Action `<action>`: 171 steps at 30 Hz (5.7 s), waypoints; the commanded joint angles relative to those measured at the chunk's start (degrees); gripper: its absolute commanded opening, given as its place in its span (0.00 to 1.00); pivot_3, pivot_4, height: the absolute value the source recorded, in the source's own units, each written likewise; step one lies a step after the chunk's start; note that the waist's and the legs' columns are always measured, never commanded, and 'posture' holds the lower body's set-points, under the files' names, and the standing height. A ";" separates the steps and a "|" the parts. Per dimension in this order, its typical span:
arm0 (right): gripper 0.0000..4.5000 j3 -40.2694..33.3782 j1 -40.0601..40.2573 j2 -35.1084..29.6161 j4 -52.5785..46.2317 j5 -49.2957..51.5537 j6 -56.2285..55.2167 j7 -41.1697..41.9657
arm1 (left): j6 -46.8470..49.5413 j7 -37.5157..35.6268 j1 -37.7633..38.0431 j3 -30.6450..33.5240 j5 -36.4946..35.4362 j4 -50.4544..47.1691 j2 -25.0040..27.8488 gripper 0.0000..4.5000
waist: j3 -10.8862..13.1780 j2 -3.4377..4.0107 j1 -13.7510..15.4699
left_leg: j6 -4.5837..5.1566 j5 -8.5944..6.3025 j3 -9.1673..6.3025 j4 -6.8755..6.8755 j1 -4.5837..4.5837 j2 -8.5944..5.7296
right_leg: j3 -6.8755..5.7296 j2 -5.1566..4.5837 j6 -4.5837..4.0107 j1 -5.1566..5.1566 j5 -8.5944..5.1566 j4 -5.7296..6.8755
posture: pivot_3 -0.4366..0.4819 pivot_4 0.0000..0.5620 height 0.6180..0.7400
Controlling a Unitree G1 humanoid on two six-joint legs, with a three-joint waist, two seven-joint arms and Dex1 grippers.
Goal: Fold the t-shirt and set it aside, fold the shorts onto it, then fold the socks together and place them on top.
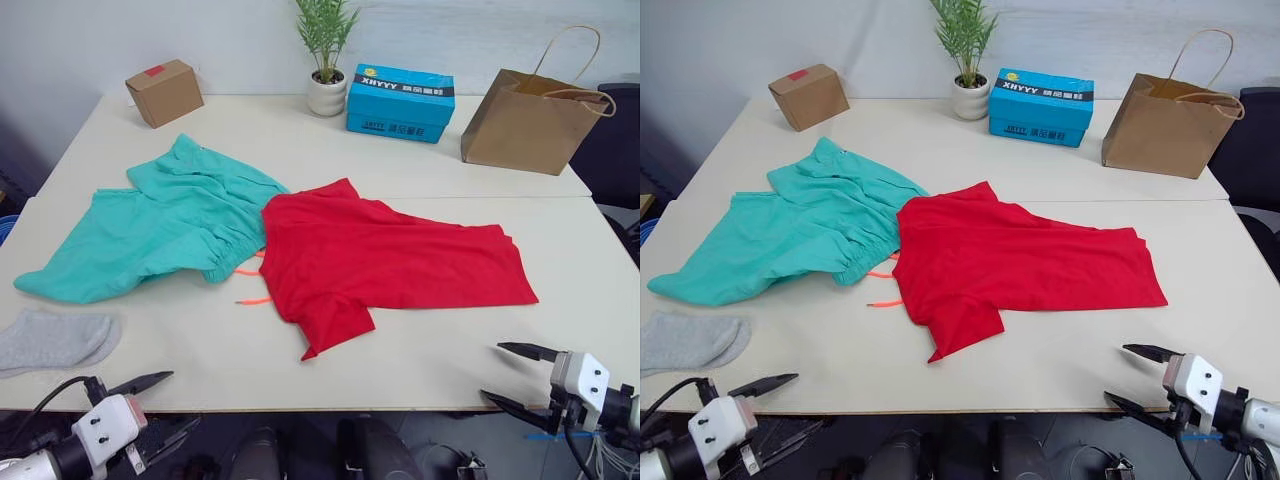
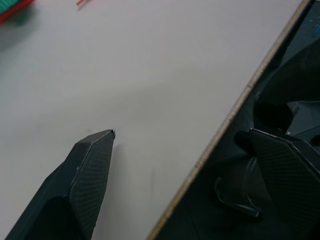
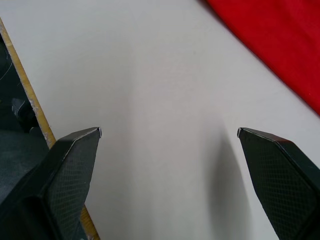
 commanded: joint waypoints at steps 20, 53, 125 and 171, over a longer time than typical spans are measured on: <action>0.99 -9.20 -6.42 -7.30 3.60 -5.30 -3.62 -7.16 | 7.50 -4.05 -47.01 -29.32 14.35 -2.33 14.37 1.00 | -0.09 0.45 -0.10 | -0.48 0.12 0.24 -0.27 0.69 0.06 | 0.24 0.21 0.13 0.63 -0.07 -0.09 | 0.48 0.27 1.00; 0.86 3.60 -22.04 -9.21 21.13 -24.28 -4.45 -20.87 | -3.05 -6.93 -65.04 -47.75 19.07 11.41 -4.35 0.38 | -0.08 0.44 0.08 | -0.42 0.22 0.66 0.04 0.87 0.01 | 0.81 0.23 0.39 0.61 0.00 0.21 | 0.48 0.27 1.00; 0.01 6.71 -80.77 -10.46 46.32 -12.71 -14.85 -18.39 | 2.88 -3.33 -112.43 -12.54 -7.21 54.33 5.81 0.00 | 0.86 0.04 -0.11 | -0.10 0.78 1.58 -0.01 -2.29 0.15 | -0.74 0.03 0.22 -3.25 0.94 0.90 | 0.48 0.27 1.00; 0.01 1.86 -14.56 -17.37 6.50 -2.00 23.38 2.95 | 67.69 -3.58 -59.64 -22.07 -21.51 -0.94 14.60 0.00 | 0.81 0.43 0.16 | -0.43 0.62 1.15 0.02 0.47 0.13 | -0.19 0.02 -0.03 -0.20 0.71 0.19 | 0.48 0.27 1.00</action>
